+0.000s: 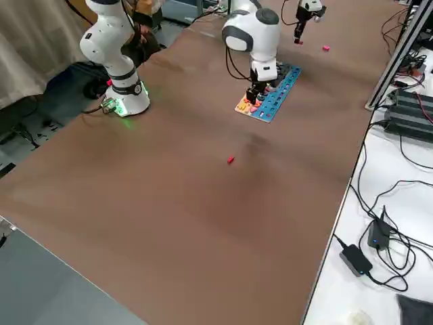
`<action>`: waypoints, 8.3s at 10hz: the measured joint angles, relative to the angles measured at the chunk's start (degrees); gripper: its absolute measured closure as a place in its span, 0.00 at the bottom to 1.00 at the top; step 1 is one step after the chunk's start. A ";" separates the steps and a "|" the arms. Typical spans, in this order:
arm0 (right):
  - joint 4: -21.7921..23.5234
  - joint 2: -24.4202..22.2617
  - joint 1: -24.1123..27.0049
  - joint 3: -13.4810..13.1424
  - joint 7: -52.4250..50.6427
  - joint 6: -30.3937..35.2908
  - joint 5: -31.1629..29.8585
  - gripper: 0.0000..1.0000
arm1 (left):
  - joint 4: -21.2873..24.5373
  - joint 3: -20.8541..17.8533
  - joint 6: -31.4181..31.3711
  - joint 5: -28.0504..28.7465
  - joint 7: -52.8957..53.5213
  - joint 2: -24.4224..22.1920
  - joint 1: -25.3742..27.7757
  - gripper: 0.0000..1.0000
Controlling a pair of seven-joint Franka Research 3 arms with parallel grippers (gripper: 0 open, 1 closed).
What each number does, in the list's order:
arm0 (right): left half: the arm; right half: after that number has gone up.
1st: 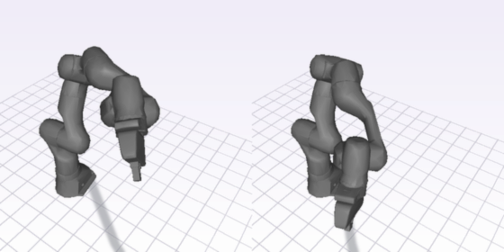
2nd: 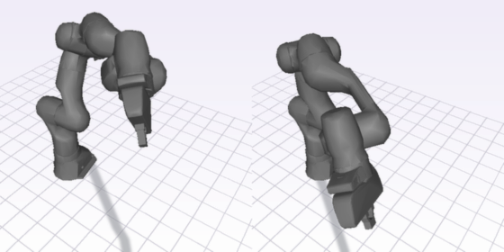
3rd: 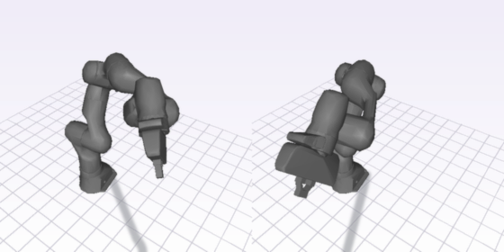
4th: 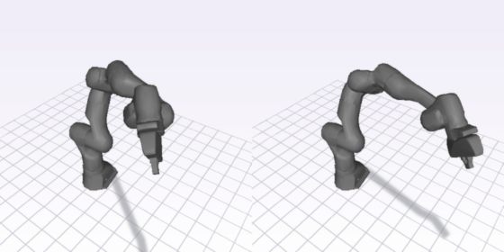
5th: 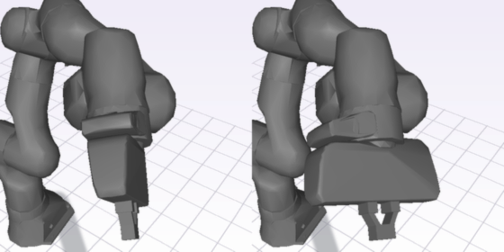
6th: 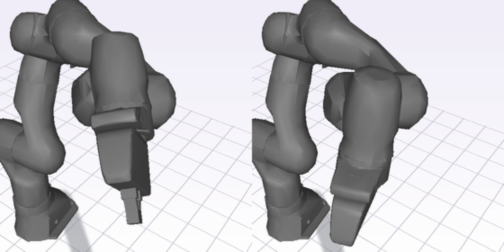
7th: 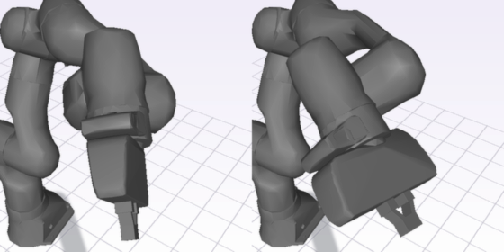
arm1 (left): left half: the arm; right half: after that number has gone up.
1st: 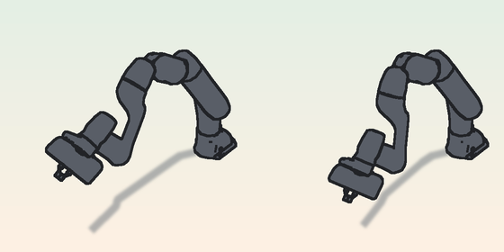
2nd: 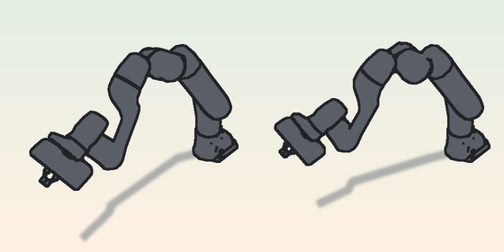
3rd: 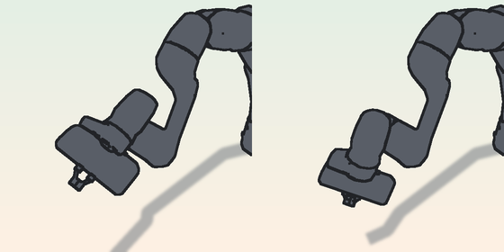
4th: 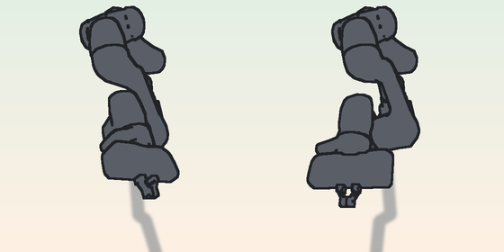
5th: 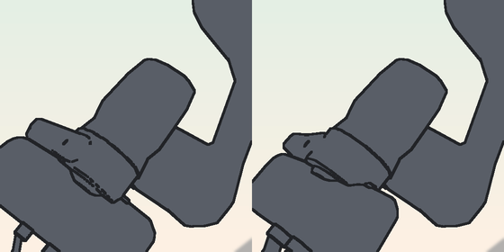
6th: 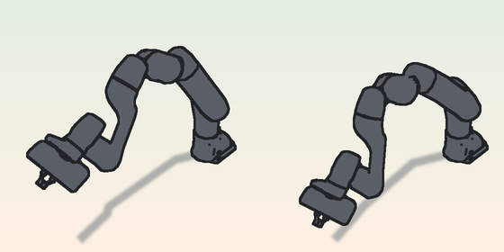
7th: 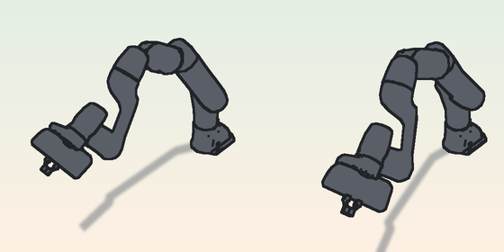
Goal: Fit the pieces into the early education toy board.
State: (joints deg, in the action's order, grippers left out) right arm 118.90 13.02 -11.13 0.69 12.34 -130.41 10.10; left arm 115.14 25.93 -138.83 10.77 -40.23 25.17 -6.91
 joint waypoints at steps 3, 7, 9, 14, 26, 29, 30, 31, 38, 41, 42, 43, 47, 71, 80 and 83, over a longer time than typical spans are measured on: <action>0.12 -5.75 4.13 -1.85 -1.88 7.28 -1.42 0.02 | -0.79 -0.04 -0.06 0.00 -0.50 2.38 -3.85 0.86; 0.34 -11.62 10.72 -4.48 -6.76 13.02 -2.80 0.01 | -3.60 -0.10 -0.14 0.00 -3.34 4.38 -6.72 0.86; 0.81 -11.61 14.33 -4.98 -12.92 13.03 -2.81 0.01 | -8.71 -1.29 -0.14 0.00 -6.51 7.09 -9.01 0.86; 1.84 -3.92 14.60 -6.44 -12.83 3.48 -4.72 0.05 | -14.28 -8.65 -0.14 0.01 -8.86 11.23 -17.58 0.86; -2.98 14.70 14.39 -6.21 -14.95 -8.12 -4.75 0.16 | -14.29 -8.44 5.47 0.01 -11.08 11.41 -19.92 0.86; -2.89 15.17 14.30 -6.09 -15.02 -8.12 -4.75 0.18 | -14.96 -8.50 5.38 0.01 -11.36 13.27 -19.93 0.86; -2.82 15.30 14.25 -6.06 -15.08 -8.16 -4.75 0.19 | -16.15 -8.63 5.37 0.01 -11.41 14.01 -19.92 0.86; -2.60 15.46 14.14 -5.97 -15.09 -8.64 -4.76 0.21 | -17.42 -8.82 5.37 0.01 -11.41 14.69 -19.91 0.86; -2.06 15.76 14.07 -5.79 -16.46 -9.68 -4.75 0.32 | -18.89 -9.06 5.44 0.00 -11.41 16.17 -19.79 0.86; -1.65 15.78 14.07 -5.79 -16.50 -9.82 -4.75 0.33 | -18.56 -9.06 5.47 0.01 -11.41 16.44 -19.83 0.86; -1.36 15.78 14.07 -5.79 -16.51 -10.04 -4.75 0.34 | -18.55 -9.06 5.47 0.01 -11.41 16.45 -19.83 0.86; -1.09 15.78 14.07 -5.79 -16.51 -10.21 -4.76 0.35 | -18.55 -9.06 5.47 0.01 -11.41 16.45 -19.83 0.86; -0.89 15.78 14.07 -5.79 -16.54 -10.33 -4.75 0.38 | -18.53 -9.07 5.48 0.01 -11.41 16.47 -19.78 0.86; -0.76 15.78 14.08 -5.75 -16.36 -10.08 -4.68 0.64 | -18.58 -9.09 8.18 0.00 -11.45 15.21 -19.51 0.63; -8.57 11.08 9.20 -5.19 -10.54 3.43 -4.55 0.64 | -23.14 -9.33 13.65 0.01 1.01 9.16 -7.31 0.64; -9.10 10.64 5.54 -2.49 -2.47 4.02 -4.51 0.64 | -25.08 -9.57 14.07 0.01 12.08 9.61 -0.56 0.64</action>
State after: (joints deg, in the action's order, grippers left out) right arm 109.80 23.66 -5.59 -1.81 9.88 -126.38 5.59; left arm 90.06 16.37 -124.76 10.78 -28.15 34.79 -7.47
